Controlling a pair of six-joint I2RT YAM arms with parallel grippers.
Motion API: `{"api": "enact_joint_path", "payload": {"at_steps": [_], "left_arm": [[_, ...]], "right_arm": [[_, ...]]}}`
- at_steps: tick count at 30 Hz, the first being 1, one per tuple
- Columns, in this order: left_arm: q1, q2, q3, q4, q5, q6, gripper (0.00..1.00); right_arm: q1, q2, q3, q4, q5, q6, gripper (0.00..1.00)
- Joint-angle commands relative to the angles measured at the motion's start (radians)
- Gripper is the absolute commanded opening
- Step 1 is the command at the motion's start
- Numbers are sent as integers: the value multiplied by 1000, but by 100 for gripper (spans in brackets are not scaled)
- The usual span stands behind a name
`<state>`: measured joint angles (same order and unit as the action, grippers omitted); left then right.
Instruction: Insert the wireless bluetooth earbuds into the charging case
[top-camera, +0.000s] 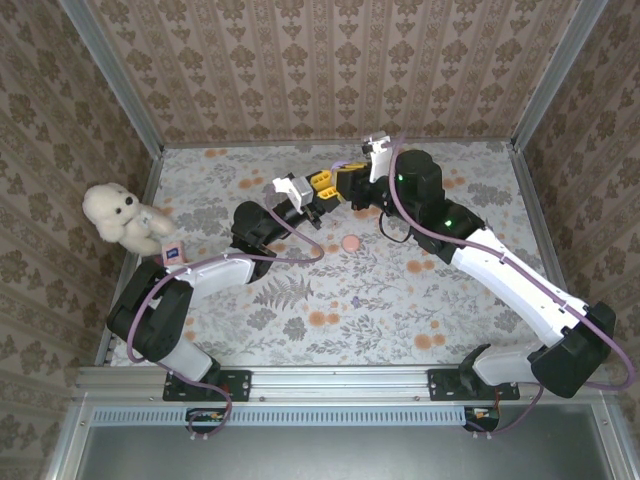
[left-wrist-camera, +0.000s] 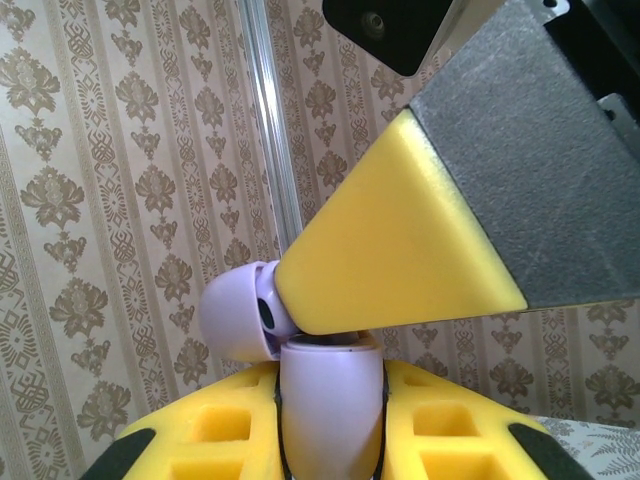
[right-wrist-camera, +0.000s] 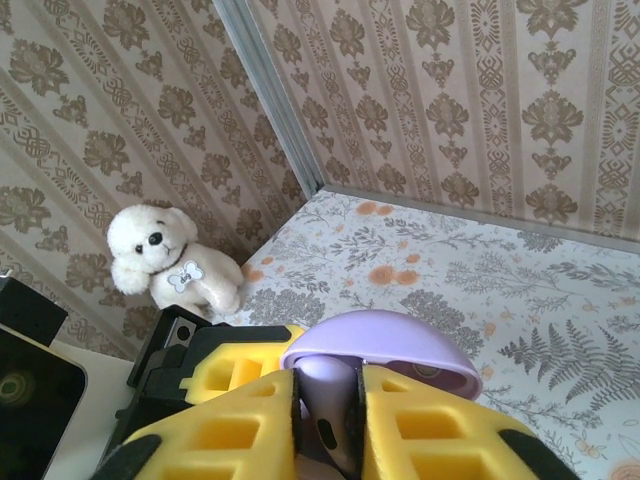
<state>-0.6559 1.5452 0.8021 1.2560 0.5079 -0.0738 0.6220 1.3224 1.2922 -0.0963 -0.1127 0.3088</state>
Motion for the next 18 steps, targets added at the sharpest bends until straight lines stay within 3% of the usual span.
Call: {"api": "enact_joint_path", "payload": {"at_steps": [1, 9, 18], "left_arm": [[-16, -13, 34, 49, 20, -12, 0], [-16, -4, 23, 49, -2, -18, 0], [-15, 6, 11, 51, -20, -21, 0]], "right_arm": [[10, 16, 4, -75, -4, 9, 28], [5, 2, 52, -88, 21, 64, 57], [-13, -34, 117, -92, 9, 164, 72]]}}
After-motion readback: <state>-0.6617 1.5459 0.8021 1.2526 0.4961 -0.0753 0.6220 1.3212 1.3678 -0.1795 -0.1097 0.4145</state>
